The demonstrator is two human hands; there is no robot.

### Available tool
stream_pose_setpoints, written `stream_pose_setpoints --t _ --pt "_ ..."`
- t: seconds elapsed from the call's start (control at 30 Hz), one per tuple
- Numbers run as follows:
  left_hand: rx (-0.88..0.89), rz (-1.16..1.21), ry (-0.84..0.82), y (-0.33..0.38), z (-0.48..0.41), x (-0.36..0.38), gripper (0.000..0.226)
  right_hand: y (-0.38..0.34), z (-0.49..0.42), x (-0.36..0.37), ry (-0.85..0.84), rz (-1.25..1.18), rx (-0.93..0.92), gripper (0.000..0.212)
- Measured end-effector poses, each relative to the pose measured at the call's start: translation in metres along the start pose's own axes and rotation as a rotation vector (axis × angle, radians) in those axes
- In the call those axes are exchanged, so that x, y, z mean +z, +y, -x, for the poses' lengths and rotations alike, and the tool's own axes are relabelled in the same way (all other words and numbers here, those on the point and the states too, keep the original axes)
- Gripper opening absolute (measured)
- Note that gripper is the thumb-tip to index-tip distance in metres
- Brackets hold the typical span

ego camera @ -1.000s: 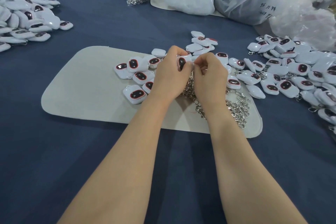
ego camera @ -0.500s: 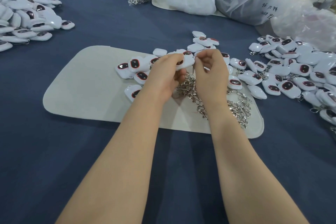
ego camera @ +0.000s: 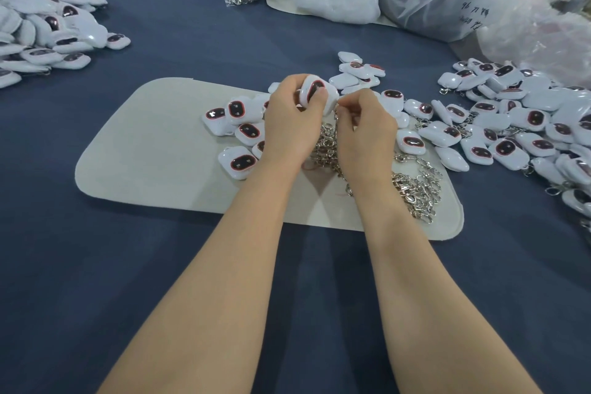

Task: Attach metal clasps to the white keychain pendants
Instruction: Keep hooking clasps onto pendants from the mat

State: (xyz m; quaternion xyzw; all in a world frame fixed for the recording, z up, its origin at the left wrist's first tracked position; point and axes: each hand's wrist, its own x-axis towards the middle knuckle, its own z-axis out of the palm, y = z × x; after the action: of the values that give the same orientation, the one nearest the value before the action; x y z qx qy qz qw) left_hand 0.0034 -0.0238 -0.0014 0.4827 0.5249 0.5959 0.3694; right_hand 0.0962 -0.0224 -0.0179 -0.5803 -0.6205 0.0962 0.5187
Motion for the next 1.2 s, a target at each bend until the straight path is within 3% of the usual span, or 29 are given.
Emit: stream_pose_setpoints --t 0.17,0.4,0.6,0.87,1.0,1.2 --pt "-0.067 0.019 0.017 -0.0010 -0.0021 0.0001 0.004 -0.0031 0.0022 0.0012 0.001 -0.082 0.026 0.014" --pt "-0.307 0.306 0.028 -0.0027 -0.0057 0.0004 0.029 -0.0066 0.0024 0.0023 -0.045 -0.197 0.091 0.015" --pt "-0.350 0.347 0.002 -0.0029 -0.0048 -0.0025 0.018 -0.0079 0.0016 0.0020 0.033 -0.246 0.089 0.011" --pt "-0.295 0.302 0.009 -0.0020 -0.0034 -0.0003 0.025 -0.0066 0.0019 0.0010 0.112 -0.160 0.030 0.011" --pt "-0.158 0.176 0.048 0.0006 -0.0012 -0.0014 0.012 -0.0050 0.0013 0.0015 0.090 -0.105 0.020 0.012" --pt "0.053 0.015 0.039 -0.0019 -0.0011 -0.0016 0.017 -0.0013 0.0012 0.0023 0.041 -0.040 0.002 0.012"
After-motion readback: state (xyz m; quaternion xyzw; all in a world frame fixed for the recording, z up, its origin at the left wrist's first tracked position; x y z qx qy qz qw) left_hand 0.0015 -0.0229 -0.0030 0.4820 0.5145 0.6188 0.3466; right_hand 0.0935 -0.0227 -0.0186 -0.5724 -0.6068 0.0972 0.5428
